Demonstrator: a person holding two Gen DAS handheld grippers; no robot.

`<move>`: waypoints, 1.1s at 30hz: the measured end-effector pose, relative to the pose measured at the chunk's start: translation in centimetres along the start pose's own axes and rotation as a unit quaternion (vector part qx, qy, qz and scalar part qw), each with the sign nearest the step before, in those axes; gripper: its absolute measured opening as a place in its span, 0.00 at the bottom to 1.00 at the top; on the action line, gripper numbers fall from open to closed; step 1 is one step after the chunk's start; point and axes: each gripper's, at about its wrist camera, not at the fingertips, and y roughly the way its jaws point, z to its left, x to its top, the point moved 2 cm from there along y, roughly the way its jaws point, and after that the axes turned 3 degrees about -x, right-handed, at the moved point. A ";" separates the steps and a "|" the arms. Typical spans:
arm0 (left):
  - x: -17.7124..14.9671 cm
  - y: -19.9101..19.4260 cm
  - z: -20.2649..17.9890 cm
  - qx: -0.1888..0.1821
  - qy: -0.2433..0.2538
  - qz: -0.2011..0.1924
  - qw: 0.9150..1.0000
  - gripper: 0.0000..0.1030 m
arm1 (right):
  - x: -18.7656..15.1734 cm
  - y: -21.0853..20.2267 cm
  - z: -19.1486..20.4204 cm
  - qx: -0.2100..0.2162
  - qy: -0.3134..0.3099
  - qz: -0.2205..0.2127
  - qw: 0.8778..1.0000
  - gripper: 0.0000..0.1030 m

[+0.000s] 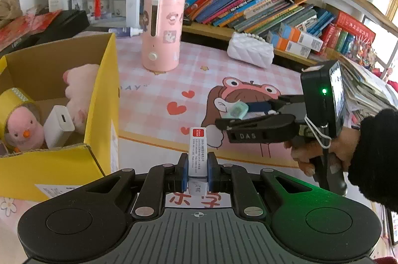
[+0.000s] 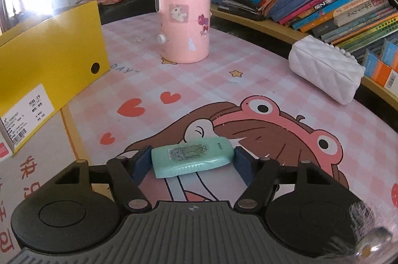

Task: Organize objects
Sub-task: 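Grasp the white medicine box with the left tool while the right tool grasps the mint-green eraser, then carry the medicine box and eraser with both tools over the yellow box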

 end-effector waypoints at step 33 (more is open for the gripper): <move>-2.5 -6.7 3.8 -0.071 -0.010 -0.053 0.996 0.13 | -3.0 -15.9 11.0 -0.162 0.186 0.035 0.968 0.66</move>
